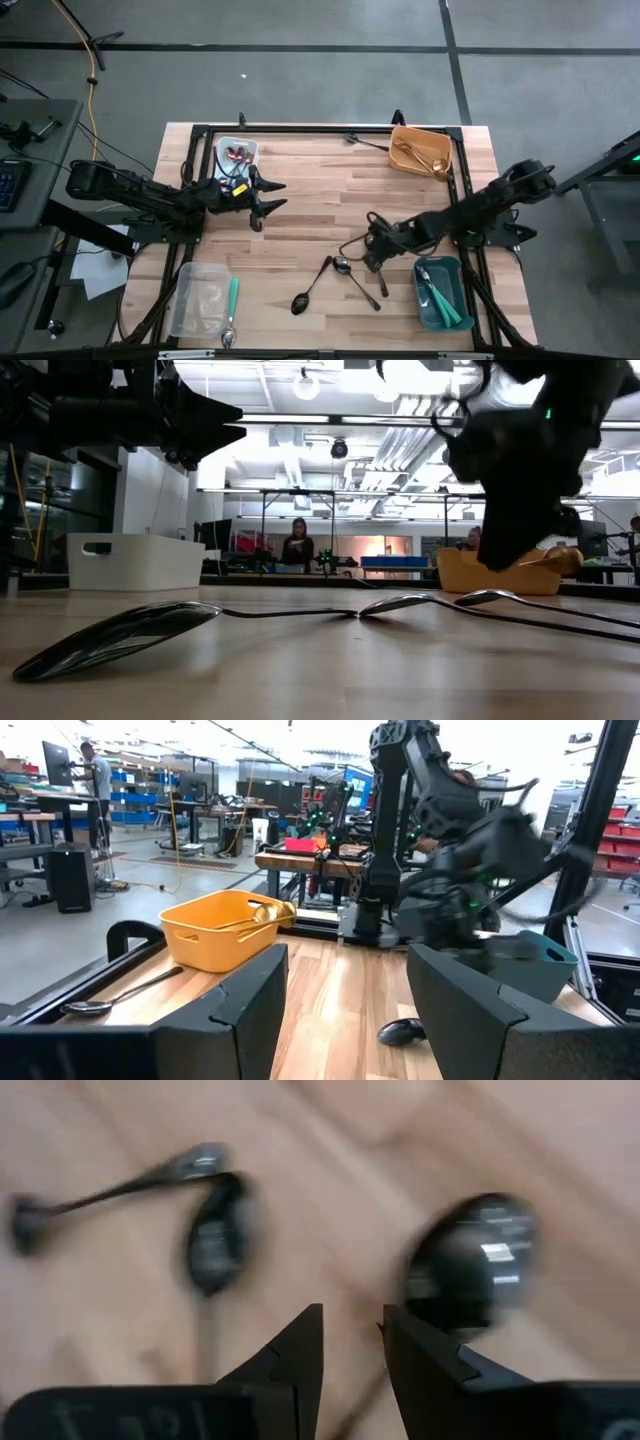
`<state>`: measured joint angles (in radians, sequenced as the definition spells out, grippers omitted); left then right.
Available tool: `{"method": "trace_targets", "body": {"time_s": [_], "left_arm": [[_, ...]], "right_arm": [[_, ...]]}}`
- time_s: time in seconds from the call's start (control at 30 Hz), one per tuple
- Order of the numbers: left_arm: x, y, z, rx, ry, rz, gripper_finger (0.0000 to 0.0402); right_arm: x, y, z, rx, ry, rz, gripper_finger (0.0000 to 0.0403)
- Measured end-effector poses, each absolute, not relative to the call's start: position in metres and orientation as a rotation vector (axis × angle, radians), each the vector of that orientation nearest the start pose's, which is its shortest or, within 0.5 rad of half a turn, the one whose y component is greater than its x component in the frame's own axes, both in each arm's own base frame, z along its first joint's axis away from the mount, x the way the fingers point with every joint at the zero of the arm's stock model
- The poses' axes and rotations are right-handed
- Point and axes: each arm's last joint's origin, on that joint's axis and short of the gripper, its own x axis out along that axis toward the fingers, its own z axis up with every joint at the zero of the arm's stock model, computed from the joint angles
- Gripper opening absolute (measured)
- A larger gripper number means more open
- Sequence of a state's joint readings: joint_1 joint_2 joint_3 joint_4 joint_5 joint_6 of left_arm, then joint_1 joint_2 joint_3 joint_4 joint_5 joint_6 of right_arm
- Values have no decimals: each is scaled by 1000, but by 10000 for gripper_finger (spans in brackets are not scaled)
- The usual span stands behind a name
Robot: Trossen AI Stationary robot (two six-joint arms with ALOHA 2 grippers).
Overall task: Sort silverware by color (type)
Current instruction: Put the black spoon into the transparent bin
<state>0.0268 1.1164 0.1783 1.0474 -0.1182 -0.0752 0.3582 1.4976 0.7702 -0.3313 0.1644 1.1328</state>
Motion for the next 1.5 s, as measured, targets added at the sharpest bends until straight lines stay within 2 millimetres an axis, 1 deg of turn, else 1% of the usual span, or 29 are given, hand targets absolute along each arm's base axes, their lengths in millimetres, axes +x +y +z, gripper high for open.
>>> {"method": "trace_targets", "body": {"time_s": [0.1,0.23,0.37,0.47,0.63,0.87,1.27,1.37,1.5], "left_arm": [[193,9,189,-80,-113,141,200],[193,9,189,-80,-113,141,200],[193,9,189,-95,-113,140,200],[193,9,189,-98,-113,140,200],[193,9,189,-98,-113,140,200],[193,9,189,-98,-113,140,200],[193,9,189,-106,-113,139,200],[193,9,189,-106,-113,139,200],[193,9,189,-106,-113,139,200]], "right_arm": [[265,105,175,755,988,-426,100],[277,117,178,725,1075,-554,100],[288,125,168,672,1200,-734,100],[296,128,159,632,1257,-822,100],[305,132,150,631,1262,-838,100],[298,129,148,631,1294,-927,100],[298,129,148,626,1302,-921,100],[295,126,143,623,1317,-908,99],[288,121,131,649,1362,-887,87]]}}
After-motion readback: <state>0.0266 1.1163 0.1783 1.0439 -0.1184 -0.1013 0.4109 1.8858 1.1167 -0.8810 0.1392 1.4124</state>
